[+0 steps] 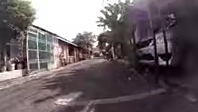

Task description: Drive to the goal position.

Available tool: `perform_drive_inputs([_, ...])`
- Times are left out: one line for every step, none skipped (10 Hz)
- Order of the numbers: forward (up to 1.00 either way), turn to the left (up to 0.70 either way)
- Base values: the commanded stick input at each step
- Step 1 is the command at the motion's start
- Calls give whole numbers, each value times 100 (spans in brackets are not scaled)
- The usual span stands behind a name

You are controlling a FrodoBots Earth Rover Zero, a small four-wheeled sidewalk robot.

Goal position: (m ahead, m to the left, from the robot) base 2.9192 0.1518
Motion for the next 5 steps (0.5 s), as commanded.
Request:
perform_drive_inputs([85, 0])
perform_drive_inputs([85, 0])
perform_drive_inputs([85, 0])
perform_drive_inputs([85, 0])
perform_drive_inputs([85, 0])
